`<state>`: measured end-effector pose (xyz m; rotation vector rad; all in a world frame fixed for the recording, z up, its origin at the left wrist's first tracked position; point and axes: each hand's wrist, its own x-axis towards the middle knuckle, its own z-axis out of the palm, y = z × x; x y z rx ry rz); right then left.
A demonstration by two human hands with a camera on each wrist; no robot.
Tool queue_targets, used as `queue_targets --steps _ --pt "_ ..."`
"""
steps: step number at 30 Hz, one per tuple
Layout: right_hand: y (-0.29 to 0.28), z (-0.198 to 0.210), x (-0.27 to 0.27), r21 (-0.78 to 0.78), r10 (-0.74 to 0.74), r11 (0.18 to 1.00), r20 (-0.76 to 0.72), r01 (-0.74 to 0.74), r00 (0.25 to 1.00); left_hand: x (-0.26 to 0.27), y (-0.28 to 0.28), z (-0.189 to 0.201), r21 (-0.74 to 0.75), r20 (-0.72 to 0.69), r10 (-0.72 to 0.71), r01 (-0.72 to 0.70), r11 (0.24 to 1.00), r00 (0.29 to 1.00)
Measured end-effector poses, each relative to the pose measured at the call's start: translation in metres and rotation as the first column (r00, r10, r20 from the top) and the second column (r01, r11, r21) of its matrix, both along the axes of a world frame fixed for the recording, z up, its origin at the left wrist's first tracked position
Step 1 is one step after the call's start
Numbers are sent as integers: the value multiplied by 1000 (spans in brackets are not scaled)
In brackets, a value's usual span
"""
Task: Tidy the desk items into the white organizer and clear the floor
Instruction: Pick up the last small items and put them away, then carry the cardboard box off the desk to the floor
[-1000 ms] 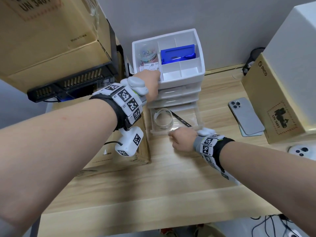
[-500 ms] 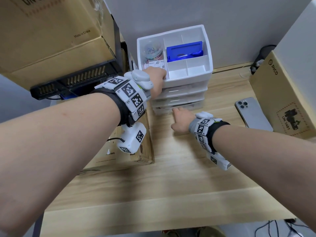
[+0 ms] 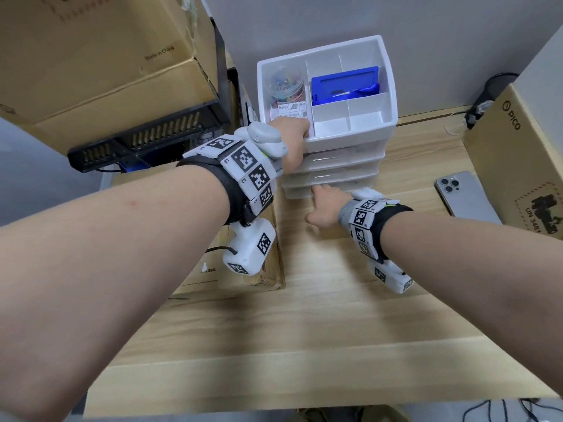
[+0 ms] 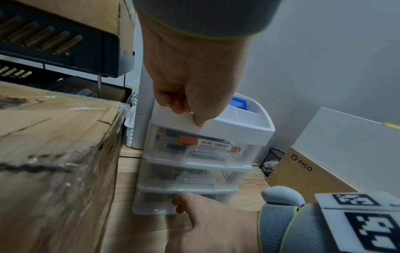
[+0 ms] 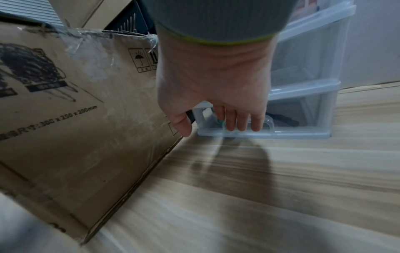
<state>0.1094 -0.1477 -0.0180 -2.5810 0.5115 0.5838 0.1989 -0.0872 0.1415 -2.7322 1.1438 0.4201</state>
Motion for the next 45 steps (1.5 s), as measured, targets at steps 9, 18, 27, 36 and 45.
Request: queue_targets --steps 9,18,27,36,45 --pt "4 9 -8 49 -15 999 -82 19 997 -1 3 -6 -29 43 -10 12 1000 999" --pt "17 38 -30 183 -57 980 -98 74 994 -13 43 4 -239 -156 0 -38 970 988" --pt "56 115 -10 636 -440 674 -62 376 896 44 229 8 -442 -108 430 -430 787 897" --pt "110 100 7 700 -444 535 -243 473 862 50 400 -41 -218 -372 744 -831 511 555" --pt "124 94 7 680 -482 574 -170 456 860 29 388 -49 -184 -739 519 -870 457 429"
